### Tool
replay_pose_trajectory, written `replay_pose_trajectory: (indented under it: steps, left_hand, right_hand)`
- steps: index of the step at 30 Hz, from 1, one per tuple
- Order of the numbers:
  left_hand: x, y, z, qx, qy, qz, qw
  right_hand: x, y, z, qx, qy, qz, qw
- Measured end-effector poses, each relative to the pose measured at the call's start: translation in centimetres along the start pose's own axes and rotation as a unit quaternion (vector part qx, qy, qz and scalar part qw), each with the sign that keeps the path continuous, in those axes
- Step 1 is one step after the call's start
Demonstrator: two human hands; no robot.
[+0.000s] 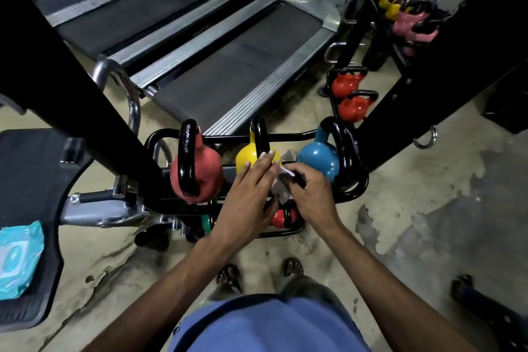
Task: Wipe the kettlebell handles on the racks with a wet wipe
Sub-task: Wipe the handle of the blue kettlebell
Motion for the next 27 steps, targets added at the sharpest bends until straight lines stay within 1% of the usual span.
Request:
replay_pose_trajectory:
  steps: [2,4,9,12,14,16,17,19,21,23,25,27]
  left_hand:
    - [0.6,0.0,-0.7,0.001,0.004,-0.010,1.000]
    - [1.5,0.3,-1.4,-0.002,0.006,-0.022,1.000]
    - [4.4,2.3,-3.6,-0.008,0.006,-0.025,1.000]
    - [6.9,4.6,-5.2,-0.002,-0.008,0.009,1.000]
    - [8.3,6.2,-5.9,0.000,-0.005,0.049,0.999]
    - [9.7,7.7,-6.8,0.019,0.000,0.074,0.997]
    - [10.2,8.1,-7.2,0.029,0.002,0.077,0.997]
    - [11.1,8.7,-7.7,0.035,0.001,0.074,0.997]
    - [11.6,9.2,-7.8,0.027,-0.003,0.073,0.997]
    - [11.9,9.6,-7.8,0.033,-0.011,0.070,0.997]
    - [12.1,9.8,-7.9,0.044,-0.019,0.069,0.996]
    - [12.1,9.9,-8.0,0.050,-0.020,0.072,0.996]
  right_hand:
    - [1.1,-1.8,0.2,-0.004,-0.003,-0.012,1.000]
    - [2.7,-4.0,0.6,-0.020,-0.019,-0.040,0.999]
    - [8.0,-10.3,2.1,-0.109,-0.103,-0.104,0.983]
    - [12.8,-12.6,1.9,-0.186,-0.141,-0.112,0.966]
    - [16.0,-12.6,1.5,-0.247,-0.132,-0.101,0.955]
    - [18.5,-12.3,1.0,-0.308,-0.116,-0.068,0.942]
    - [19.5,-12.0,0.6,-0.346,-0.101,-0.040,0.932]
    - [20.8,-11.1,0.0,-0.426,-0.057,0.040,0.902]
    - [21.7,-10.4,-0.4,-0.451,-0.035,0.111,0.885]
    - [22.2,-9.7,-0.2,-0.472,-0.058,0.155,0.866]
    - [22.3,-9.0,0.3,-0.510,-0.102,0.197,0.831]
    - [22.3,-8.5,0.6,-0.544,-0.116,0.232,0.798]
Point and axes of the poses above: each hand's wrist, its own x-axis towards the middle knuckle, its own y-axis out of the palm, z = x × y, the point moved 1 cm from there along x, towards the middle knuckle, and after that the axes turned 9 degrees about y, right-handed, at the moved point
